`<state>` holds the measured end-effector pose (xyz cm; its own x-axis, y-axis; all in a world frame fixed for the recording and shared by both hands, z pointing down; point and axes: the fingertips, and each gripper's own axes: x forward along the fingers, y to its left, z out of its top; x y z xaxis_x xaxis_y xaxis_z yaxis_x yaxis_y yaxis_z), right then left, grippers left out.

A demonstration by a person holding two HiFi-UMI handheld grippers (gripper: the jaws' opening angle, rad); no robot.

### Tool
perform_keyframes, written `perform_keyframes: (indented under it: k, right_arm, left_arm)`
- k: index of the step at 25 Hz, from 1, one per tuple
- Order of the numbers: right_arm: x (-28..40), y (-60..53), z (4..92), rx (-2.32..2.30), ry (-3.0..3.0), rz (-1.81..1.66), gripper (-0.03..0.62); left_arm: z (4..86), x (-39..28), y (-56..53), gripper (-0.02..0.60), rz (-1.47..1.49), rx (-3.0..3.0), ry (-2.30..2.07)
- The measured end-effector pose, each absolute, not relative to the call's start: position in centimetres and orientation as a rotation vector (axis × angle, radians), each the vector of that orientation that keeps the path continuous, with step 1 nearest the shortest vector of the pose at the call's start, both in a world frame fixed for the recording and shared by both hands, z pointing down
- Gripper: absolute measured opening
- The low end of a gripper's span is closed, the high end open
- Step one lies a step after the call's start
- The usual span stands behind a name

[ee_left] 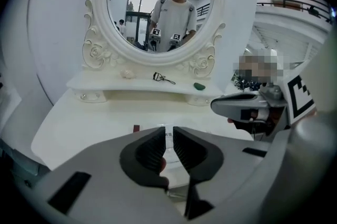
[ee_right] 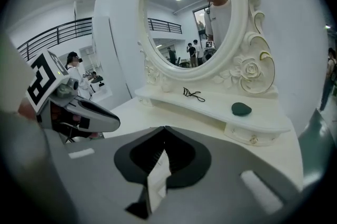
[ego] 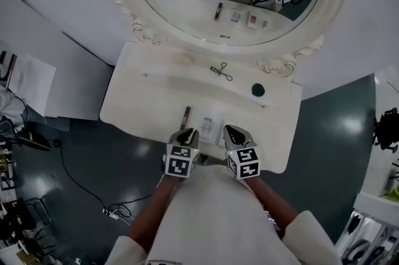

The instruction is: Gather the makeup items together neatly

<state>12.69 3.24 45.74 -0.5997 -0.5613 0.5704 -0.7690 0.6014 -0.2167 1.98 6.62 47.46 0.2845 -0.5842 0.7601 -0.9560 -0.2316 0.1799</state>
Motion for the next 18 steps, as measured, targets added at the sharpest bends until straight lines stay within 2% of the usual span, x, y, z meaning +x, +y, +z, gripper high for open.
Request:
perform_keyframes:
  k: [9, 18]
  right_arm:
    - [10.1, 1.6, 43.0, 1.028, -2.461, 0.607, 0.003]
    - [7.5, 2.4, 40.7, 1.009, -2.471, 0.586, 0.003]
  left_arm:
    - [42.1, 3.2, 5.2, 0.026, 0.724, 2.042, -1.313]
    - [40.2, 2.2, 5.0, 0.017, 0.734, 2.094, -1.283]
